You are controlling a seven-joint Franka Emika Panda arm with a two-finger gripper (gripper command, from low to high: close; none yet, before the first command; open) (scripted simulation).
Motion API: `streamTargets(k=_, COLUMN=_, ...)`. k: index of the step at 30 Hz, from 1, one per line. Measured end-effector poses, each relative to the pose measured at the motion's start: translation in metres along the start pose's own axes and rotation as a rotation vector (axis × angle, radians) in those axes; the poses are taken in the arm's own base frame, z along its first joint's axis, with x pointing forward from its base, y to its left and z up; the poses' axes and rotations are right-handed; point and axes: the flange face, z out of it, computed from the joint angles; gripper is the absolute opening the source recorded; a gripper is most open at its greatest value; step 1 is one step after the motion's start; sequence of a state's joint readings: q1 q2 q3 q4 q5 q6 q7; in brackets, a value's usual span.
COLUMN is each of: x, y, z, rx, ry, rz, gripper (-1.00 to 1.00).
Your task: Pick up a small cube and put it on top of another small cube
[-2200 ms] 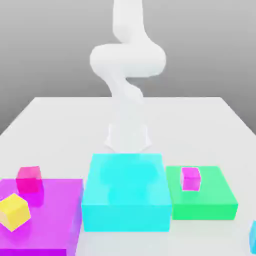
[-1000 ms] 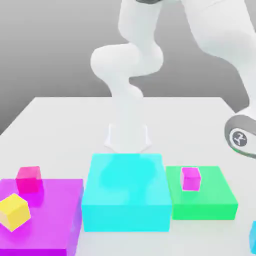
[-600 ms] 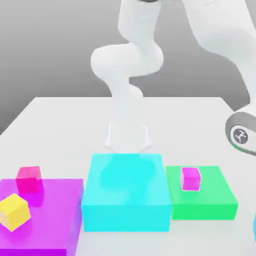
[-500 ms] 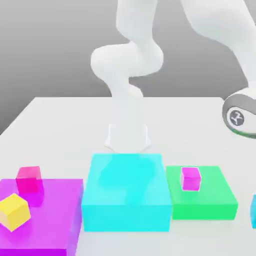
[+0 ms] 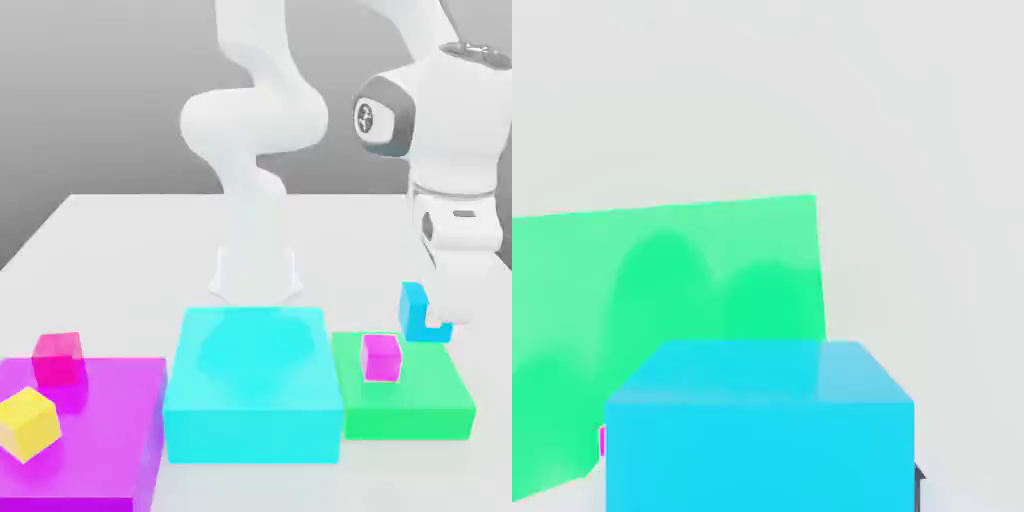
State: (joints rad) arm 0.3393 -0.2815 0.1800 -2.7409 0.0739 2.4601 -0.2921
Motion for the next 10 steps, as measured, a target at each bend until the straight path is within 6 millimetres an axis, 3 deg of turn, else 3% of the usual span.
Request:
streamTargets(k=2, x=-0.017, y=-0.001, z=0.002, rx=0.003, ry=0.001, rz=-0.023, gripper=-1.00)
streamTargets(k=7, x=-0.023, y=-0.001, z=0.052, rx=0.003, ry=0.001, rz=-0.032, gripper=-1.00)
streamTargets(k=8, x=-0.024, y=-0.001, z=0.060, rx=0.004, ry=0.001, rz=-0.032, gripper=1.00)
streamTargets(k=10, x=-0.024, y=-0.001, z=0.060, rx=0.004, ry=0.001, rz=-0.032, gripper=1.00)
